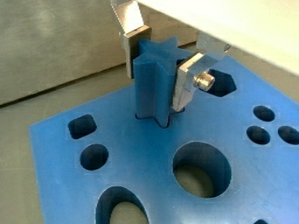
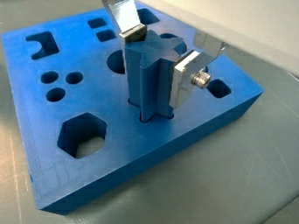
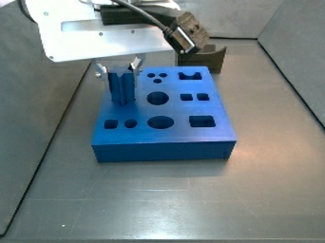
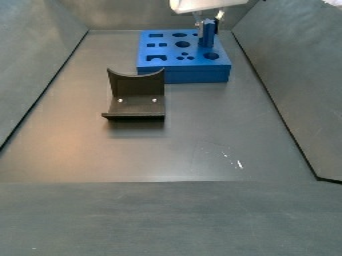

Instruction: Insert the star object.

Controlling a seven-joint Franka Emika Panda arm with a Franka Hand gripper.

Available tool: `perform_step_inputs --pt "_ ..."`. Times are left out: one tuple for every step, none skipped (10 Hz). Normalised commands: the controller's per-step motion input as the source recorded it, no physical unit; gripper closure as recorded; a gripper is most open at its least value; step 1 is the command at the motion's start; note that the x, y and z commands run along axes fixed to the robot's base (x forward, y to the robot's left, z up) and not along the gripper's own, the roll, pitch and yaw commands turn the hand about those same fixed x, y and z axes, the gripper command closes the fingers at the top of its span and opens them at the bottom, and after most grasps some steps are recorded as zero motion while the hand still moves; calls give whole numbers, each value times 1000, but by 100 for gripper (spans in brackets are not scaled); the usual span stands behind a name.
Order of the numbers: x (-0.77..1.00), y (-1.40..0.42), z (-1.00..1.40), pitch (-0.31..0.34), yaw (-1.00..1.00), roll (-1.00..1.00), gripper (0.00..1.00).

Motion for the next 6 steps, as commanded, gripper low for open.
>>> perform_step_inputs --pt "0 0 -1000 -83 0 77 100" --pt "0 120 -1000 -123 140 56 100" --pt "0 86 -926 -146 86 54 100" --pt "-43 -14 -603 -330 0 -4 100" --pt "40 31 -660 -181 0 -170 100" --pt "23 0 -6 0 0 17 100"
